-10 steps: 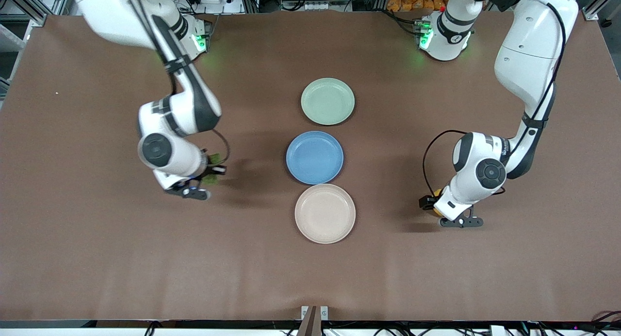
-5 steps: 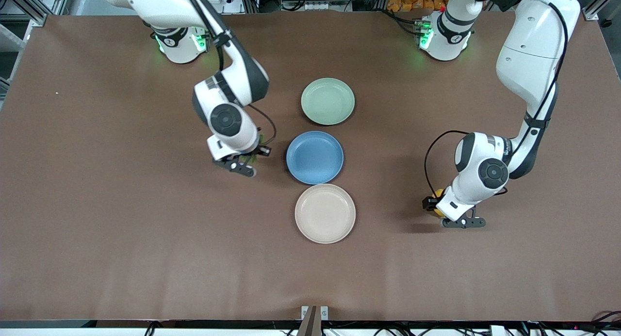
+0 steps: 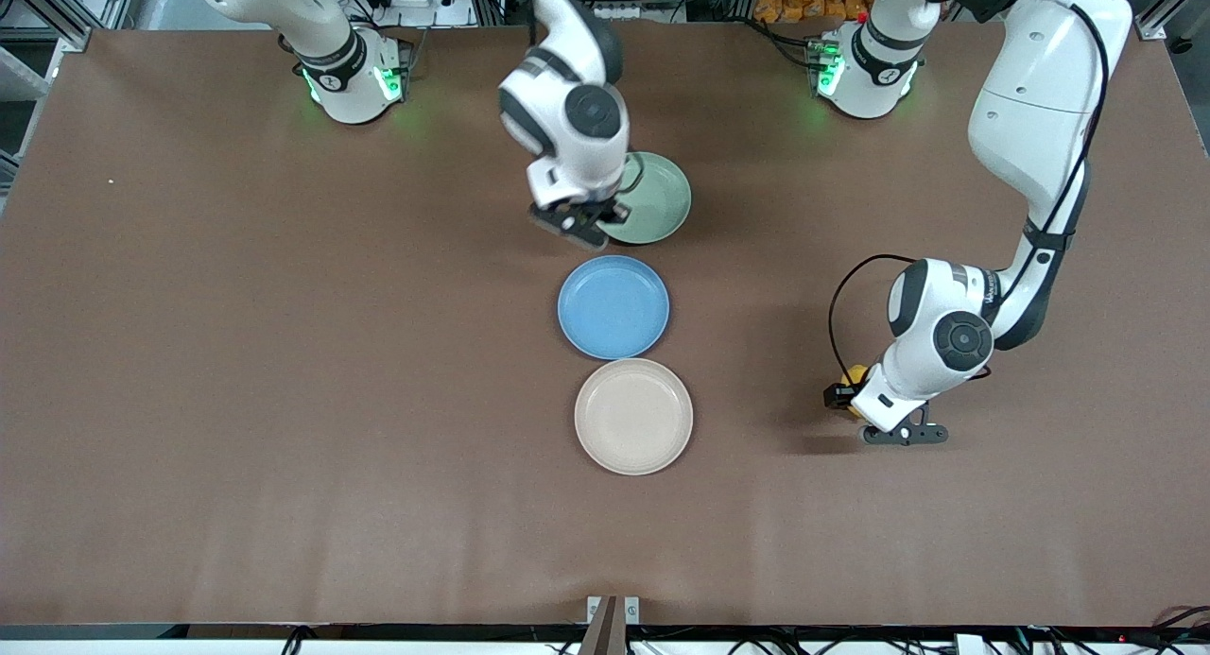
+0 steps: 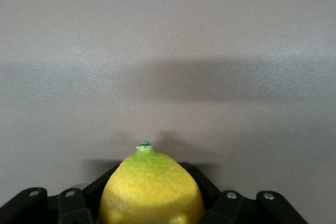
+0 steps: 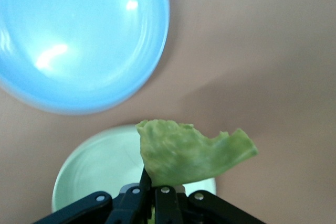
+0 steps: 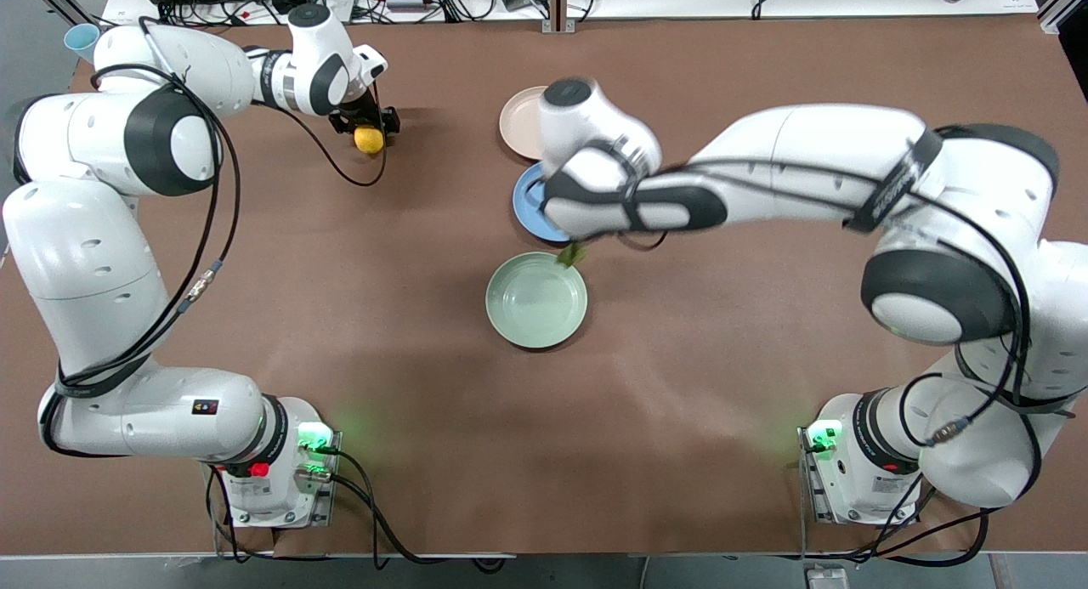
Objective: Place lemon and lettuce in plates
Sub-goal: 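Carry the lettuce with the right gripper onto the pale green plate, then release the lettuce and lift the right gripper while the left gripper carries the lemon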
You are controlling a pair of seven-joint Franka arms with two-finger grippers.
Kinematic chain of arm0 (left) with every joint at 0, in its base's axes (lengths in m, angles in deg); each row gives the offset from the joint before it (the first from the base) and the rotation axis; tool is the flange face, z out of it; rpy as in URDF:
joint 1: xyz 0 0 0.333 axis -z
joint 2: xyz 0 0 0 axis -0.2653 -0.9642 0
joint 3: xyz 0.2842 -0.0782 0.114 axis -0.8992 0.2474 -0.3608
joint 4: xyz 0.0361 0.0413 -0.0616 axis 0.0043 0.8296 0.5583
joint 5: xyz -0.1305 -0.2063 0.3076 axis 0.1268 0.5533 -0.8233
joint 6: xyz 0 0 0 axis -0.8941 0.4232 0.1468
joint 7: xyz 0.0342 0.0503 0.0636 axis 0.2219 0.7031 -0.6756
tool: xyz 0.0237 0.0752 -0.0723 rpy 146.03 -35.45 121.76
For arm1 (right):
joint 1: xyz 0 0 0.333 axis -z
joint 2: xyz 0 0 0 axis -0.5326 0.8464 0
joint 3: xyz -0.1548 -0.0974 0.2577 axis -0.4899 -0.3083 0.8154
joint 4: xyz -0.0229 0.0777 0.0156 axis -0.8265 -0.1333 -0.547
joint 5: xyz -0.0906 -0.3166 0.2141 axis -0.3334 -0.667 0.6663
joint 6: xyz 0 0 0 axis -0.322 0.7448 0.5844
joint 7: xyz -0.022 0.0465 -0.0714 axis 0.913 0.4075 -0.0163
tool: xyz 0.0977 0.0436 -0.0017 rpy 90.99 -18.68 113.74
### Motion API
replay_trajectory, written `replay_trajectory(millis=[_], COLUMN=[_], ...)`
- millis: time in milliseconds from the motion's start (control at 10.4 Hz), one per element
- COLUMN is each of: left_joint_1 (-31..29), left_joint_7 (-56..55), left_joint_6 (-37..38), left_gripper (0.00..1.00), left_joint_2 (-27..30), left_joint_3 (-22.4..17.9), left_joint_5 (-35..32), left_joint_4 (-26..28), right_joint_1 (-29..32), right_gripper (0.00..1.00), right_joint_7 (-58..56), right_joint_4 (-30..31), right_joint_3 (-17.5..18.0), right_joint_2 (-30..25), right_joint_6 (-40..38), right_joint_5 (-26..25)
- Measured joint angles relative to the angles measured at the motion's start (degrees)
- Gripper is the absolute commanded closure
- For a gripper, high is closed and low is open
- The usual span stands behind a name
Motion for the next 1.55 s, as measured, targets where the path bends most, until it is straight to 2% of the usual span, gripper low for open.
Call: replay_trajectory(millis=[97,193,290,580,1062,1256,1545], left_joint_1=[0.1,0.3,0.7,3.1,10.4,12.7,16.5], left_joint_7=[0.0,0.0,0.0,0.0,-3.3,-6.2,-9.1], left_joint_6=[3.6,6.6,8.6,9.9,10.0,10.0,9.8], left_gripper=[0.6,0.6,0.6,0.61,0.61,0.61,0.61], left_joint_2=[0.7,1.4,2.1,3.3,3.2,2.9,1.7], left_joint_3=[0.1,0.3,0.5,0.9,1.2,1.2,1.3], left_joint_5=[0.0,0.0,0.0,0.0,5.1,5.6,6.3], left_joint_4=[-1.9,-3.8,-5.4,-8.8,-13.4,-14.8,-16.6], right_joint_1=[-3.0,-4.5,-6.1,-10.1,-7.7,-3.3,8.5], right_gripper=[0.9,0.52,0.01,0.0,0.0,0.0,0.0], right_joint_7=[3.3,5.1,7.1,11.9,10.1,2.9,-11.9], right_joint_4=[0.0,0.0,0.1,0.1,-1.2,-1.6,-1.8], right_joint_3=[-0.1,-0.1,-0.1,-0.2,-1.8,-2.4,-2.8], right_joint_2=[0.0,0.2,0.8,3.6,3.9,2.8,0.5], right_joint_6=[1.1,2.0,3.4,6.5,7.0,3.9,-1.5], right_joint_5=[0.0,0.0,-0.1,-4.1,-5.6,-5.7,-5.7])
